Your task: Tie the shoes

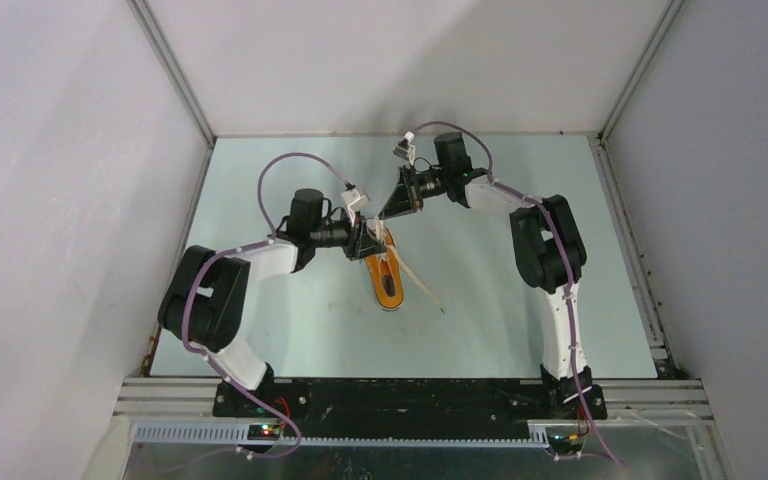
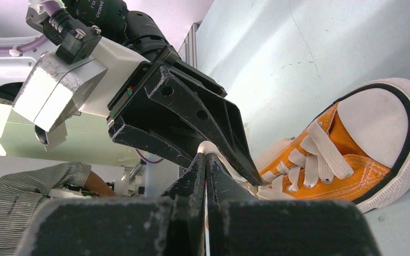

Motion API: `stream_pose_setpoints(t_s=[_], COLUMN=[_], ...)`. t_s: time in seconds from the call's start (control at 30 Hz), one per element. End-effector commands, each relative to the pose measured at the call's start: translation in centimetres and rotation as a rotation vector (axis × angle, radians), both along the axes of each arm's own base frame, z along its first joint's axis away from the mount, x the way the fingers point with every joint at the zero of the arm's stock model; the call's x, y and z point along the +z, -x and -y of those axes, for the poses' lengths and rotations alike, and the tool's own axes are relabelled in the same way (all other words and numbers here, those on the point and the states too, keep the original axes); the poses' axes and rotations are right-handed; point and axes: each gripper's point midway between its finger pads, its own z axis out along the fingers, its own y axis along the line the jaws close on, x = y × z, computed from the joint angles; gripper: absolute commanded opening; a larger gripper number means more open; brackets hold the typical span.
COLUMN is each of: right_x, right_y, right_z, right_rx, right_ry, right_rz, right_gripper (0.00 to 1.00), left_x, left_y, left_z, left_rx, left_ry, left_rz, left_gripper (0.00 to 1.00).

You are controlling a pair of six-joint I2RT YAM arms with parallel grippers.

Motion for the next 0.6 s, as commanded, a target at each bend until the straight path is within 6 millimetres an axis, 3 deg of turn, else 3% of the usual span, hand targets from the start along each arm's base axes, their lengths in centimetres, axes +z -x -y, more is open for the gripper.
stream_pose_setpoints(t_s=[0.0, 0.2, 0.57], right_x=[1.6, 1.5, 1.2], right_y=[-0.5, -0.6, -0.4], right_z=[0.3, 0.3, 0.3], right_rx=[-0.003, -0.005, -0.014], right_ry=[-0.024, -0.022, -0.005], right_rz=[0.046, 0.045, 0.021], right_gripper=[0.0, 0.0, 0.0], left_x=[1.3, 1.7, 3.1], left_y=[-0.8, -1.6, -2.4], left_z=[-0.2, -0.7, -0.2], left_rx=[0.043, 0.104, 0.181], left_ry=[0.023, 0.027, 0.026], left_rz=[0.024, -0.004, 0.044], left_gripper=[0.31, 0.28, 0.38])
